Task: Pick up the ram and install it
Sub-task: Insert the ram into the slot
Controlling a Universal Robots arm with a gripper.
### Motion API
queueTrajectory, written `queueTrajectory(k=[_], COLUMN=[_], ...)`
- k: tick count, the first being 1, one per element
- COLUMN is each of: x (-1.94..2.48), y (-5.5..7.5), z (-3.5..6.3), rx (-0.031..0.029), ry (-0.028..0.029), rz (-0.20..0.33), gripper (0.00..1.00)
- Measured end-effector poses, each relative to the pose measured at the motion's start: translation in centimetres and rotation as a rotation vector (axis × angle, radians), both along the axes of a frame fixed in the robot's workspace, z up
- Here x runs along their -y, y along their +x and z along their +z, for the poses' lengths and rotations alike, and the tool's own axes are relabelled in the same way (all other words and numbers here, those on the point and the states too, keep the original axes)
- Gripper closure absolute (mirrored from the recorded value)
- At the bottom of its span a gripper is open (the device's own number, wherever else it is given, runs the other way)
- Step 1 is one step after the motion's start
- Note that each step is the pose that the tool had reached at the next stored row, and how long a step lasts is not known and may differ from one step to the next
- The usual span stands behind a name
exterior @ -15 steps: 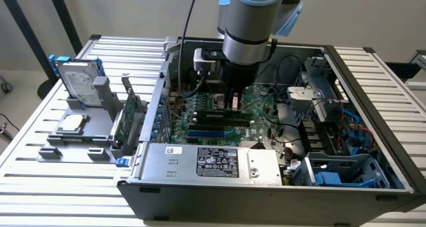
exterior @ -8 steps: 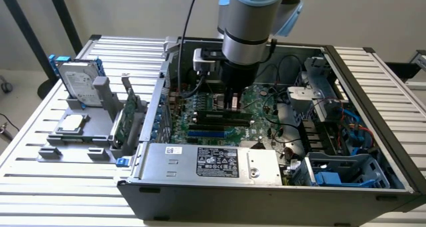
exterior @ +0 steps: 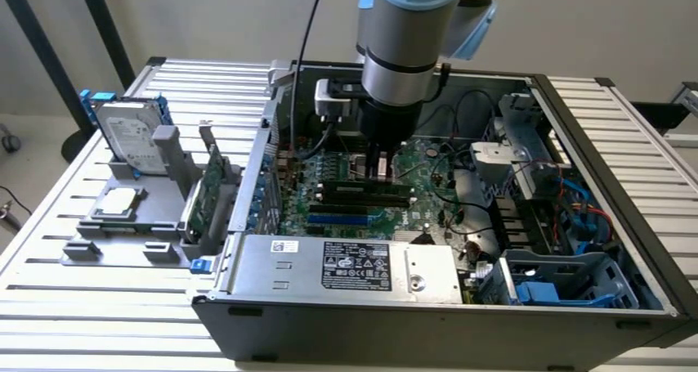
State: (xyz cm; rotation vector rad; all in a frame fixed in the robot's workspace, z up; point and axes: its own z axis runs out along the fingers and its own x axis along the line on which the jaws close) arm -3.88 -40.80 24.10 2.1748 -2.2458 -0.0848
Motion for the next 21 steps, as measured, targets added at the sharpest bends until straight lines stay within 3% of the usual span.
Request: queueTrajectory(k=[8, 21], x=[-0.30, -0.42], y=[0.00, 0.00], z=[-0.46, -0.95], rx=[0.0002, 0.0003], ry=[-0.0002, -0.0002], rz=[0.005, 0.006], gripper=[0.86, 0.86])
